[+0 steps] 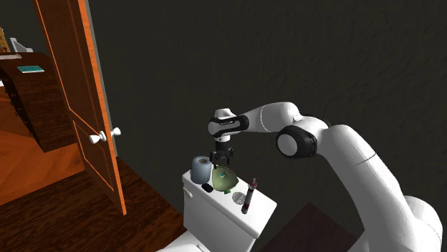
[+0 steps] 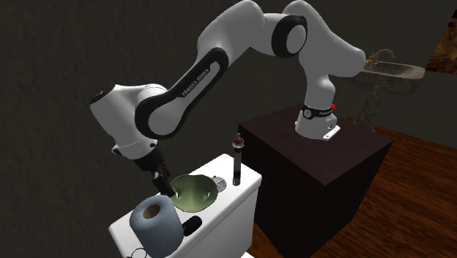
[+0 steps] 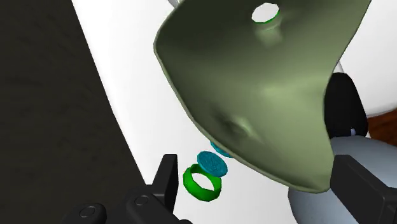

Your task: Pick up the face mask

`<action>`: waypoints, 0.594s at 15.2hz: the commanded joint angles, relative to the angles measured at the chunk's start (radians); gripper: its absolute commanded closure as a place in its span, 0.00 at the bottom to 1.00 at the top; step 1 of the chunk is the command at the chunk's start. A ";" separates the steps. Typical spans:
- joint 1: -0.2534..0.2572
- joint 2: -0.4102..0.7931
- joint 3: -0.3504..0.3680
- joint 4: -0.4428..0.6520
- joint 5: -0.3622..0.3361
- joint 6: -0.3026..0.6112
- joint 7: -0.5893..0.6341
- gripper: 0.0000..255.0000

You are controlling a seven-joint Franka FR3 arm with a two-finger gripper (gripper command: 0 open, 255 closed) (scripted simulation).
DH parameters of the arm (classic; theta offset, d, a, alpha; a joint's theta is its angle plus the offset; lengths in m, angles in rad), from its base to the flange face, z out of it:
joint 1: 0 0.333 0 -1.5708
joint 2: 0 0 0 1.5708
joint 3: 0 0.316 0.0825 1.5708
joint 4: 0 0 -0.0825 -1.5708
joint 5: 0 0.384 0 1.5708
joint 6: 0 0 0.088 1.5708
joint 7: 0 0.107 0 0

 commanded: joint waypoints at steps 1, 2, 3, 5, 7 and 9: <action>0.014 0.070 -0.043 0.063 -0.069 -0.013 -0.013 0.00; 0.031 0.082 -0.070 0.068 -0.043 -0.008 -0.023 0.00; 0.049 0.095 -0.100 0.074 -0.014 -0.004 -0.035 0.00; 0.072 0.121 -0.140 0.087 0.027 0.003 -0.051 0.00; 0.080 0.153 -0.155 0.107 0.046 0.013 -0.057 0.00; 0.085 0.154 -0.164 0.107 0.055 0.012 -0.061 0.00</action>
